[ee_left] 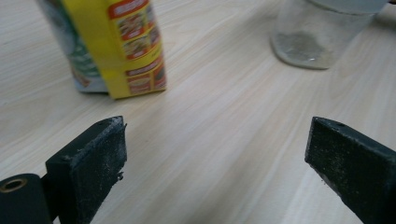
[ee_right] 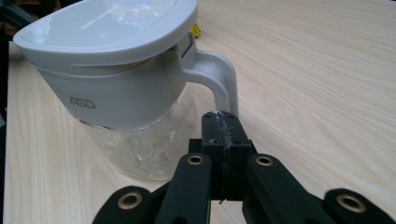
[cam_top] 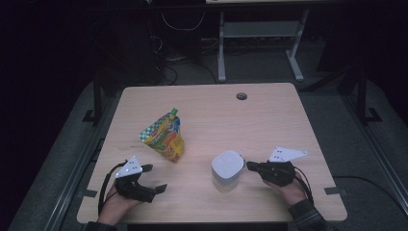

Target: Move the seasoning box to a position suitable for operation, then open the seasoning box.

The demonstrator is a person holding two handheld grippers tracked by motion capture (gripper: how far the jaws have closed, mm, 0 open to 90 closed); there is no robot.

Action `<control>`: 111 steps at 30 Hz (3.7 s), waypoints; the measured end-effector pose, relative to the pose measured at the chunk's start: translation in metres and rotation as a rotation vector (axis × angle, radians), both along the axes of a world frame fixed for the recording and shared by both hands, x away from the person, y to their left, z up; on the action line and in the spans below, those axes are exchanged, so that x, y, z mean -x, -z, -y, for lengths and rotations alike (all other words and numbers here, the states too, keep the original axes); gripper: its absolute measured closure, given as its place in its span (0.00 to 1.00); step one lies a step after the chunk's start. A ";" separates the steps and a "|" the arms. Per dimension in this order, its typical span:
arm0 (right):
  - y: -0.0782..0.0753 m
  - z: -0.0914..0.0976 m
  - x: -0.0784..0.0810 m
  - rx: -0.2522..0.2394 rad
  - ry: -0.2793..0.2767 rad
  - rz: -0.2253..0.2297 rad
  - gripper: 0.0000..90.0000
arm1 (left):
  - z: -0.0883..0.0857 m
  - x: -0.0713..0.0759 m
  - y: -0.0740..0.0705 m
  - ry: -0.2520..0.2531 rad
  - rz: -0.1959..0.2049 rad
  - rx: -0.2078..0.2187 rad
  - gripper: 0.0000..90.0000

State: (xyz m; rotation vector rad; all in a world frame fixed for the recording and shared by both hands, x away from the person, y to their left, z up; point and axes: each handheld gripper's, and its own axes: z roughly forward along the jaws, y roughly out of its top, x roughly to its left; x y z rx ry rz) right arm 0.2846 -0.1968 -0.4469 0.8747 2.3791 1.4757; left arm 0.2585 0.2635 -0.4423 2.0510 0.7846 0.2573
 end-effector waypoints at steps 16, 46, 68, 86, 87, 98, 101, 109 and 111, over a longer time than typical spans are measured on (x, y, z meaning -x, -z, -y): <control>-0.003 0.016 0.003 -0.009 0.069 0.031 1.00 | 0.025 0.007 -0.003 0.066 0.006 0.008 0.05; -0.001 0.019 0.004 -0.002 0.103 0.040 1.00 | 0.083 -0.003 -0.018 0.180 0.043 0.054 0.05; 0.001 0.018 0.005 -0.001 0.091 0.031 1.00 | 0.122 -0.017 -0.025 0.263 0.074 0.081 0.05; 0.001 0.022 0.007 -0.001 0.114 0.028 1.00 | 0.148 -0.029 -0.027 0.330 0.091 0.092 0.05; 0.001 0.022 0.007 -0.001 0.114 0.028 1.00 | 0.149 -0.029 -0.027 0.333 0.088 0.090 0.05; 0.002 0.021 0.006 0.003 0.106 0.028 1.00 | 0.163 -0.028 -0.019 0.352 0.091 0.078 0.05; 0.002 0.021 0.007 0.001 0.108 0.025 1.00 | 0.163 -0.030 -0.017 0.348 0.087 0.069 0.06; 0.003 0.021 0.006 0.003 0.107 0.027 1.00 | 0.164 -0.030 -0.014 0.343 0.090 0.071 0.11; 0.002 0.021 0.006 0.003 0.108 0.027 1.00 | 0.165 -0.029 -0.014 0.348 0.100 0.065 0.14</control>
